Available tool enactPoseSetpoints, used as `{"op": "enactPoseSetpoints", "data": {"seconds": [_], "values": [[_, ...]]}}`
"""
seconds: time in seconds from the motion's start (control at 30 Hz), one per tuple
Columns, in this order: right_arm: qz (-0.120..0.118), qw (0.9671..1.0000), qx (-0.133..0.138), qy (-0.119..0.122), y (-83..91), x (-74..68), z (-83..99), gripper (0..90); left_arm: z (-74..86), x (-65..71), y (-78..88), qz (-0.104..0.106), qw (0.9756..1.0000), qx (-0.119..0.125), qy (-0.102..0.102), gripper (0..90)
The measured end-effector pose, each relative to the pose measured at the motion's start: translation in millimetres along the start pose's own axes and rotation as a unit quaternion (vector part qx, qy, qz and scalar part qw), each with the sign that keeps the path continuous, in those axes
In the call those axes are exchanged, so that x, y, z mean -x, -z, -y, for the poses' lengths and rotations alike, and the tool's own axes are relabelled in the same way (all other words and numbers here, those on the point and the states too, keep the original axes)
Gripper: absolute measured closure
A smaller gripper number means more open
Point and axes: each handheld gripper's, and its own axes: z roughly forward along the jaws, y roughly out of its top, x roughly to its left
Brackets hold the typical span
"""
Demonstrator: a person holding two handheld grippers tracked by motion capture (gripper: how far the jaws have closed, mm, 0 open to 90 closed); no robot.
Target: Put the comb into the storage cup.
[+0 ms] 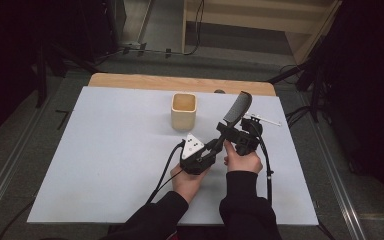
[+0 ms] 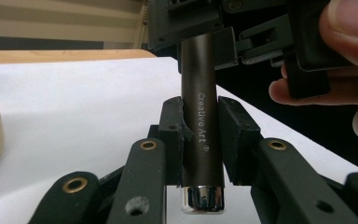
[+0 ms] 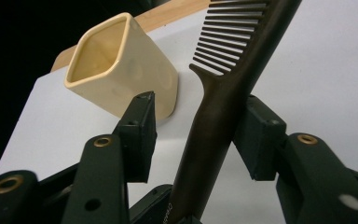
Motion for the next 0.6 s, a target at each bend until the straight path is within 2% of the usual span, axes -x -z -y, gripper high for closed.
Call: {"op": "enactPoseSetpoints", "data": {"seconds": [0.33,0.6], "values": [[0.005,0.9998,-0.007,-0.018,-2.0,1.1,-0.4,64.9,0.7,0.5,1.1,0.0,0.9999,0.01,-0.005,73.0],[-0.003,0.9991,-0.021,-0.037,-4.0,4.7,-2.1,67.7,3.0,-0.9,0.0,0.0,1.0,0.005,0.002,72.9]]}}
